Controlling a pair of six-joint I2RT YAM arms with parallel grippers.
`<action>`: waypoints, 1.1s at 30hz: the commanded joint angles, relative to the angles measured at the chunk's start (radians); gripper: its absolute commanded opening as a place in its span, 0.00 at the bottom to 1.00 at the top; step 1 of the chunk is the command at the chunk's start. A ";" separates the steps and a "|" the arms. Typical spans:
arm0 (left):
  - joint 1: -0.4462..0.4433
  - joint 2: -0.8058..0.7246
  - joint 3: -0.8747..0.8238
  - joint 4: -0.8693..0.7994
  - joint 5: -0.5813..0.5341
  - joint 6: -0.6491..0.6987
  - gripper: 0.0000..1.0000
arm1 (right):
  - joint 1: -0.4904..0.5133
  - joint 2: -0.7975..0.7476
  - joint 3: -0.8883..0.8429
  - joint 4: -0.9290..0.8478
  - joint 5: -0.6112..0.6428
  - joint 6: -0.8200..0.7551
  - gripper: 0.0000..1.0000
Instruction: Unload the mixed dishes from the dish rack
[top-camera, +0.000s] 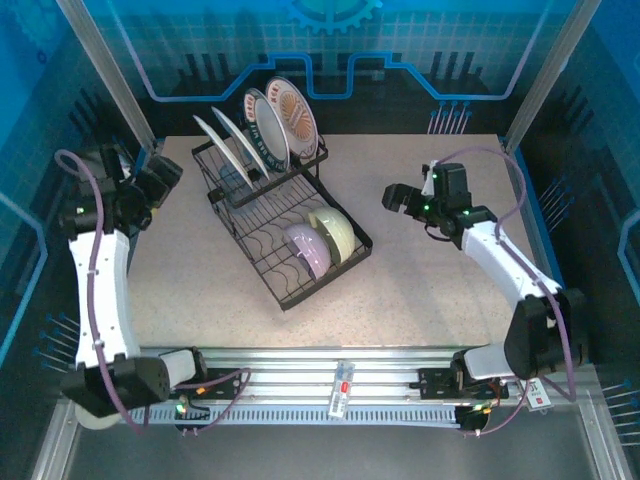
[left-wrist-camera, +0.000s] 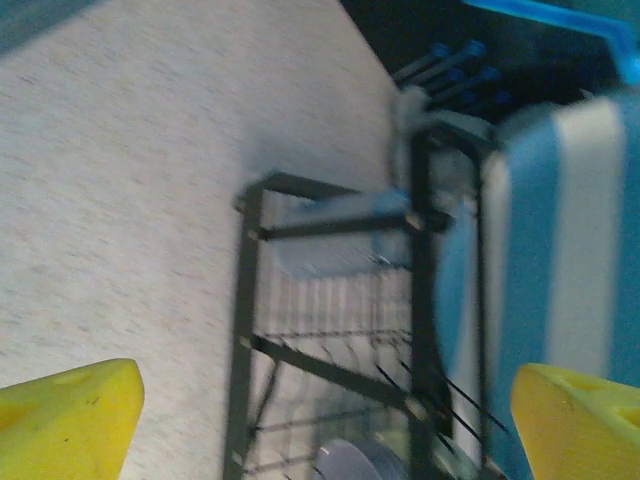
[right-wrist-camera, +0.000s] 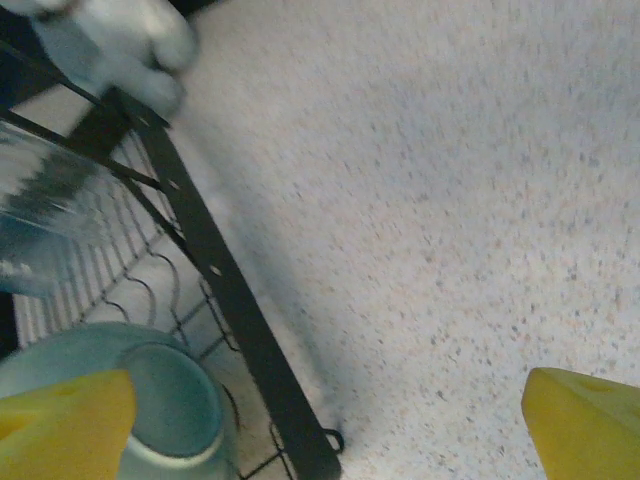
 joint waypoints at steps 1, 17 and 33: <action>-0.062 -0.071 -0.028 0.026 0.020 -0.111 0.93 | -0.015 -0.042 0.032 0.032 -0.041 0.021 1.00; -0.409 0.058 0.280 -0.084 -0.059 -0.070 0.72 | -0.004 -0.090 0.133 0.007 -0.040 0.051 1.00; -0.441 0.305 0.495 -0.177 -0.165 -0.041 0.53 | 0.008 -0.131 0.143 0.032 -0.147 0.095 1.00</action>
